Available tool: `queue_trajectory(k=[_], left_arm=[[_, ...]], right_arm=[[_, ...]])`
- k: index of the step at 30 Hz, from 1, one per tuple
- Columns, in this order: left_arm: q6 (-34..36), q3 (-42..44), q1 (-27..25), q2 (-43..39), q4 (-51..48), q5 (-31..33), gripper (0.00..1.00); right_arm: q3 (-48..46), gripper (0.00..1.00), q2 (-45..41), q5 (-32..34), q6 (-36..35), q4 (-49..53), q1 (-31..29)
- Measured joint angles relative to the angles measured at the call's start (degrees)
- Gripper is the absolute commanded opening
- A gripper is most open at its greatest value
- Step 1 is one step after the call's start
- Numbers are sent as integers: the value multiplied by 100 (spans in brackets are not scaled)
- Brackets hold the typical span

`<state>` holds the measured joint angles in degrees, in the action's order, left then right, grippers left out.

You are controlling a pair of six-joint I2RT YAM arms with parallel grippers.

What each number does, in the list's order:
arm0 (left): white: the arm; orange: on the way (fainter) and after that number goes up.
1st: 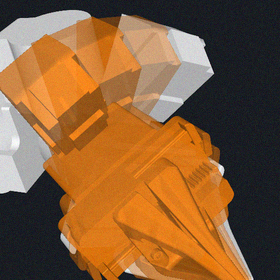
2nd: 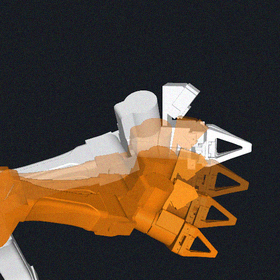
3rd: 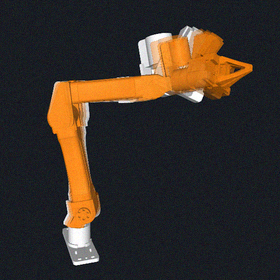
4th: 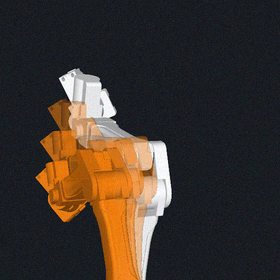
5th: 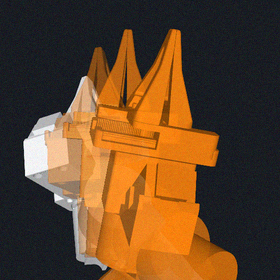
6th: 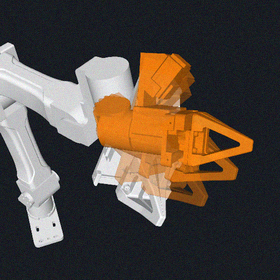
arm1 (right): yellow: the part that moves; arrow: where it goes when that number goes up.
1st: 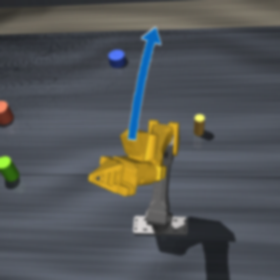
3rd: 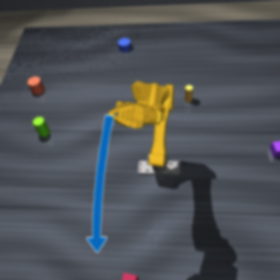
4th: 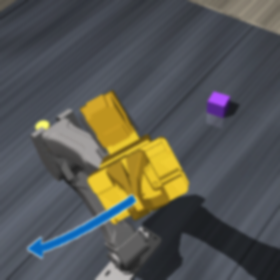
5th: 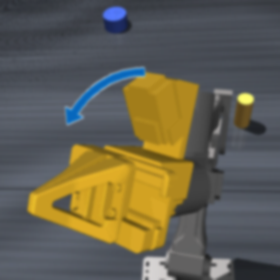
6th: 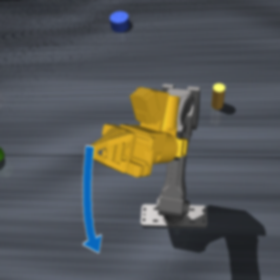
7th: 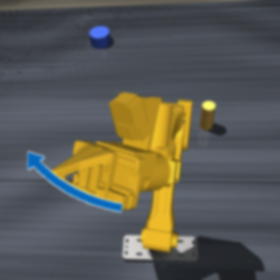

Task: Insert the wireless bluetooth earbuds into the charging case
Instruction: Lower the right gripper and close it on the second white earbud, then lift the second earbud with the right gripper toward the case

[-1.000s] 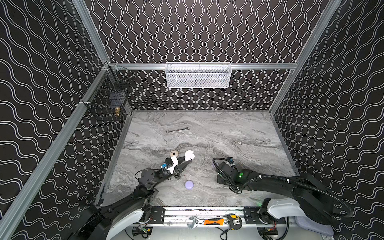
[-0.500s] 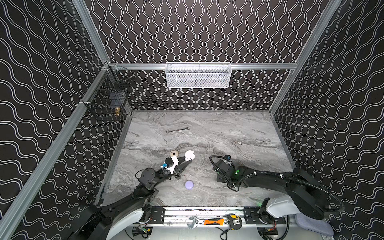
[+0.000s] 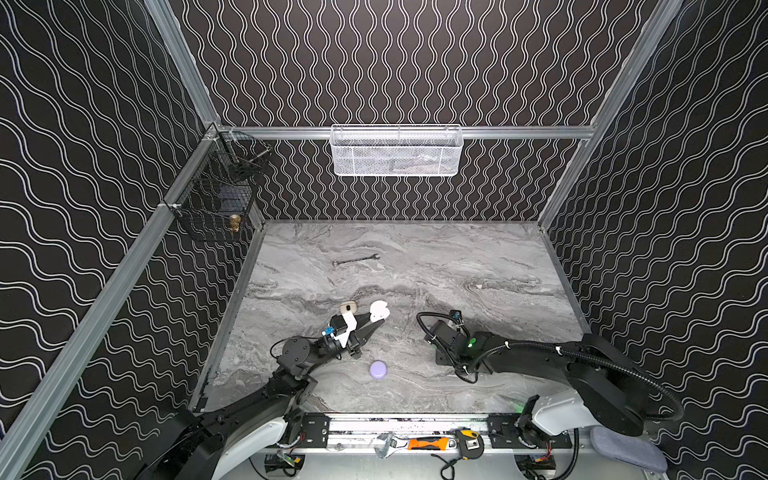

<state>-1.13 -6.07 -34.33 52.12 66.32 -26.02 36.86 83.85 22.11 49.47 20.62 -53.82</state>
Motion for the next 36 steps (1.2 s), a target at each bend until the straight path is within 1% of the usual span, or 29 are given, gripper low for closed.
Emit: queue_trajectory(k=[3, 9, 16, 19, 24, 26, 29, 33, 36], left_arm=[[0, 0, 0, -2, 0, 0, 0], [0, 0, 0, -2, 0, 0, 0], [0, 0, 0, -2, 0, 0, 0], [0, 0, 0, -2, -2, 0, 0], [0, 0, 0, 4, 2, -2, 0], [0, 0, 0, 4, 4, -9, 0], [-2, 0, 2, 4, 28, -22, 0], [-2, 11, 0, 66, 114, -98, 0], [-7, 52, 2, 186, 267, -129, 0]], right_arm=[[24, 38, 55, 31, -50, -46, 0], [61, 29, 118, 70, -68, -122, 7], [57, 25, 114, 72, -63, -122, -4], [57, 21, 122, 81, -63, -122, -15], [59, 18, 83, 59, -39, -109, -55], [68, 16, -24, -37, 2, -33, -74], [264, 16, -352, -13, 37, 144, -125], [809, 15, -942, 221, -11, 164, -264], [1314, 13, -1318, 568, -208, 157, -481]])
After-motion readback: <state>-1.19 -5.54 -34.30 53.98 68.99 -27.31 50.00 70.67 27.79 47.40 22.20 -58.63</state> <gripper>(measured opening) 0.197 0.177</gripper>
